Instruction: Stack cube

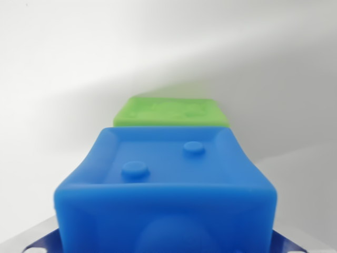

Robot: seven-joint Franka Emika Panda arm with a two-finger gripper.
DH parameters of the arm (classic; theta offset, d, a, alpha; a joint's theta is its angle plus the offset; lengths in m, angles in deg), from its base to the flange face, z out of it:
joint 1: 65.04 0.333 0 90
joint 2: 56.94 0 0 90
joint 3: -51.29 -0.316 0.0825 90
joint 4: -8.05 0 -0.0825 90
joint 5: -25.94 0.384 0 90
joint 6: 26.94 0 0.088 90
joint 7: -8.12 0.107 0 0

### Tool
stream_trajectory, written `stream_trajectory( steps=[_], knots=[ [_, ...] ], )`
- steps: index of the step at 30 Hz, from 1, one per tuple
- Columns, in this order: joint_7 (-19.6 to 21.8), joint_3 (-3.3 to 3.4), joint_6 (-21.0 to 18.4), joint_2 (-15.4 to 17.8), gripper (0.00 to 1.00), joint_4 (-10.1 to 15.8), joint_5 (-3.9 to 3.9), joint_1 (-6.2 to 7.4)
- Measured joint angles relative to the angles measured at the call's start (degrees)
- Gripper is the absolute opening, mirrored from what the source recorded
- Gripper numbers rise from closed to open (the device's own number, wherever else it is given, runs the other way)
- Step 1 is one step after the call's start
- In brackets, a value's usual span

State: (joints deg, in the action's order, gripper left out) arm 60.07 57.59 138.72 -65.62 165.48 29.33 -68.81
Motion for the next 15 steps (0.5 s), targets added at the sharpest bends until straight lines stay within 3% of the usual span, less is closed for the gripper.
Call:
stream_trajectory(
  steps=[7,8,15],
  knots=[
    [-0.36,-0.16,0.79,-0.82,0.00,-0.12,0.46,-0.05],
    [-0.38,-0.16,0.81,-0.84,1.00,-0.12,0.48,-0.05],
    [-0.40,-0.17,0.83,-0.84,1.00,-0.14,0.49,-0.05]
  ],
)
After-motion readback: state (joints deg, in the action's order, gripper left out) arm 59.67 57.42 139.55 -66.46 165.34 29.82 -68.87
